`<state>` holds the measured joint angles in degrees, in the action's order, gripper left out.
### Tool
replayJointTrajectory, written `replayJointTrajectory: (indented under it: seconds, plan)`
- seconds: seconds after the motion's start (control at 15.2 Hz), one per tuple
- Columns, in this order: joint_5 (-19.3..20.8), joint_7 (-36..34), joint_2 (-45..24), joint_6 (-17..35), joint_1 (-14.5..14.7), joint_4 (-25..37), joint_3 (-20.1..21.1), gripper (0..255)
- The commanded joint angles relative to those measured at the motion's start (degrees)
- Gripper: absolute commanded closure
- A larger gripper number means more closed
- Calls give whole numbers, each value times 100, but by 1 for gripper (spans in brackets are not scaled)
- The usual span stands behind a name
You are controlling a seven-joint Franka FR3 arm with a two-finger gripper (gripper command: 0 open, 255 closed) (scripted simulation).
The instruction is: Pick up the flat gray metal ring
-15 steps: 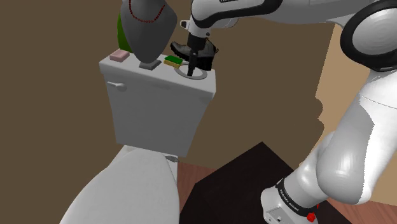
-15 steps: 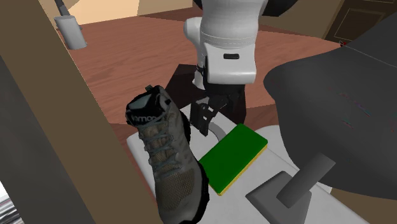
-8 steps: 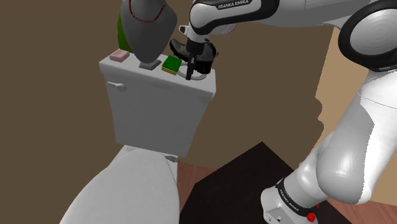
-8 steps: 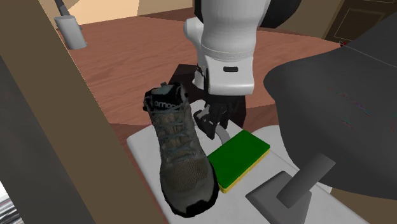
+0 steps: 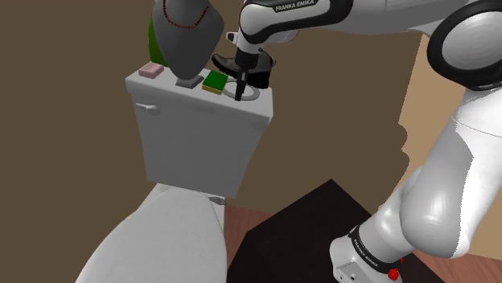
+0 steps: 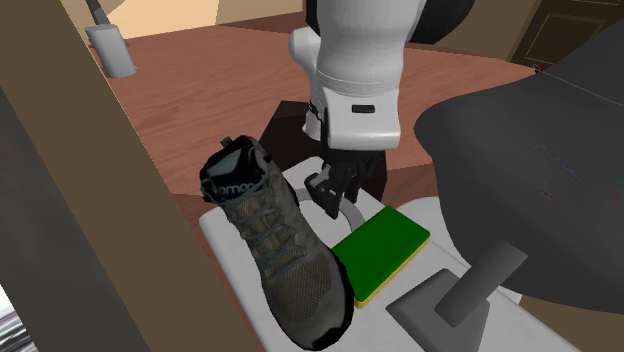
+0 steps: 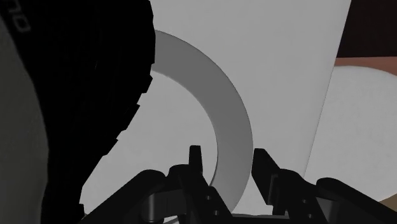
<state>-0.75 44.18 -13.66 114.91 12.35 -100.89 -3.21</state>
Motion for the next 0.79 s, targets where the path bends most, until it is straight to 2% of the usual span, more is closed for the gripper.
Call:
replayJointTrajectory:
  seconds: [0.0, 0.73]
  plan:
    - [4, 20, -4, -40, -15, 12, -11, 255]
    - [16, 13, 153, -836, -14, 651, -15, 255]
